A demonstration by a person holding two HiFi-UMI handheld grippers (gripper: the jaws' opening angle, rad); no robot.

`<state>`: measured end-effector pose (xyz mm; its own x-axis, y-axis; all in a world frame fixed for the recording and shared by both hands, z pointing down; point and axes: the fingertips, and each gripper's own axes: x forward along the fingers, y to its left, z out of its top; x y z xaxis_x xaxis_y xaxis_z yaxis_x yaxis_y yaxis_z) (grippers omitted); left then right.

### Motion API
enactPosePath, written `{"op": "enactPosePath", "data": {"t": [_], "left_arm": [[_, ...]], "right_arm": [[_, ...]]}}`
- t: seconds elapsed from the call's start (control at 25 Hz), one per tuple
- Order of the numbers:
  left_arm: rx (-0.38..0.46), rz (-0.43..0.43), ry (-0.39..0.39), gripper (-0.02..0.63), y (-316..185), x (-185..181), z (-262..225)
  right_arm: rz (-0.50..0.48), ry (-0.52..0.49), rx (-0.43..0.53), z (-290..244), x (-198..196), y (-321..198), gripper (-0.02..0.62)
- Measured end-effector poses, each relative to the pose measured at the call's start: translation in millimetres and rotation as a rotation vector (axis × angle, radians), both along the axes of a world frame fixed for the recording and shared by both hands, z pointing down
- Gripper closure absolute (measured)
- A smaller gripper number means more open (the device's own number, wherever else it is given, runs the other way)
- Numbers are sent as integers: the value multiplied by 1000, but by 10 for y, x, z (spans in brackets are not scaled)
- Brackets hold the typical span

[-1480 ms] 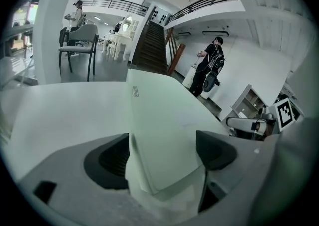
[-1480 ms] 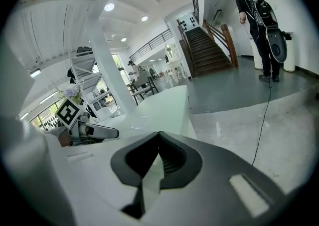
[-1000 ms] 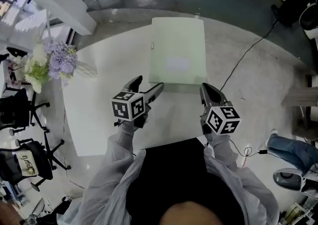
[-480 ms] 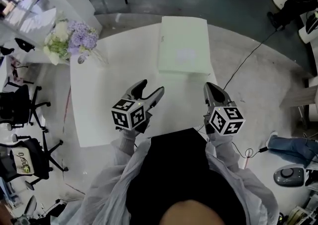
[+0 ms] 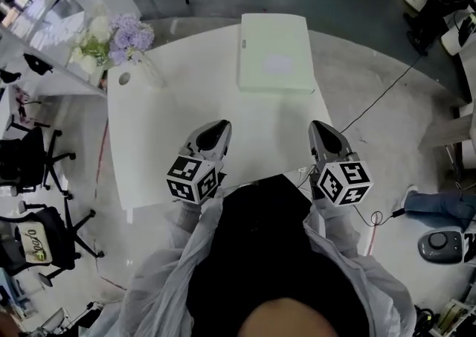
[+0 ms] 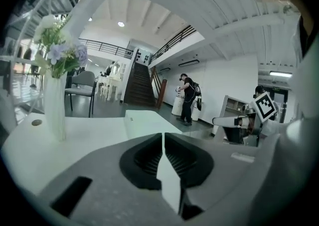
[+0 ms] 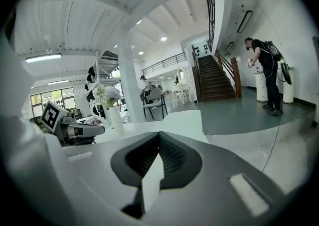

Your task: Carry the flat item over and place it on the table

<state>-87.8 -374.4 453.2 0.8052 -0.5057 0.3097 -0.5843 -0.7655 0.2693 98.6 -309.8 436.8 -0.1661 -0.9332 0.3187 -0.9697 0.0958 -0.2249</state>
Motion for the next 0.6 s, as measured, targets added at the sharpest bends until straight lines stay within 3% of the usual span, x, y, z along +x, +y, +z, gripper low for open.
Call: {"op": "enactPosePath", "data": {"t": [0.04, 0.6], "left_arm": [[6, -6, 6, 610, 15, -11, -9], [-1, 25, 31, 609, 120, 55, 31]], "right_arm": [[1, 6, -1, 4, -10, 38, 586], [-3, 45, -70, 176, -97, 296, 586]]}}
